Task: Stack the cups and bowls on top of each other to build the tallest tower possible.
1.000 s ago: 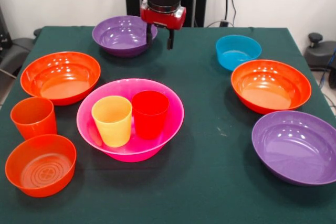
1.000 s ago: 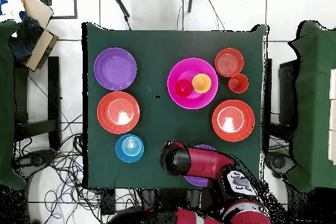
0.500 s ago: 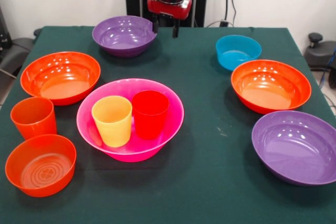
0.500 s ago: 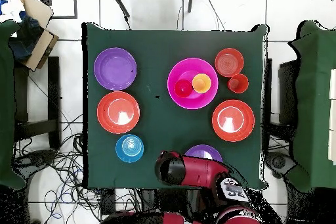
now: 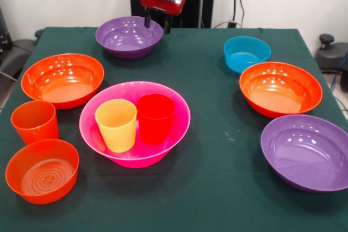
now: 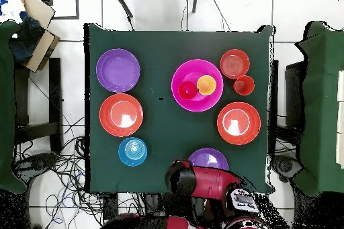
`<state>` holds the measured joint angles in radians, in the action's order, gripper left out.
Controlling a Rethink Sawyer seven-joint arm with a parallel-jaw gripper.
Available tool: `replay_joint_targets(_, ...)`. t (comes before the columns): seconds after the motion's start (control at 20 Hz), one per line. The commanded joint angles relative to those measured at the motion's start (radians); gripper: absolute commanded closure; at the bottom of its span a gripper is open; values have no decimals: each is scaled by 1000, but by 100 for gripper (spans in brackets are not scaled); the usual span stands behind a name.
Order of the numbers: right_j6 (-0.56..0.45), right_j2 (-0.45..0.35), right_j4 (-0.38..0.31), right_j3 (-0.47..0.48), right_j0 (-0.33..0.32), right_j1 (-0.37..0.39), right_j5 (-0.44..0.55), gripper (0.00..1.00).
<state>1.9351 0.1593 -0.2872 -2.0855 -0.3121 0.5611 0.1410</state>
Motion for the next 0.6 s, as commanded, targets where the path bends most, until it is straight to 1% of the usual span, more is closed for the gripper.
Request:
replay_joint_targets(0.05,126,54,-76,14,47,-126,-166,0)
replay_joint_targets(0.15,130,65,-78,20,52,-155,-197,0)
replay_joint_targets(0.35,127,40,-78,35,35,-232,-267,0)
replay_joint_targets(0.45,127,20,-76,43,24,-258,-290,0)
replay_joint_targets(0.55,111,-25,-91,49,-10,-279,-303,0)
replay_joint_targets(0.6,107,-37,-93,51,-17,-283,-302,0)
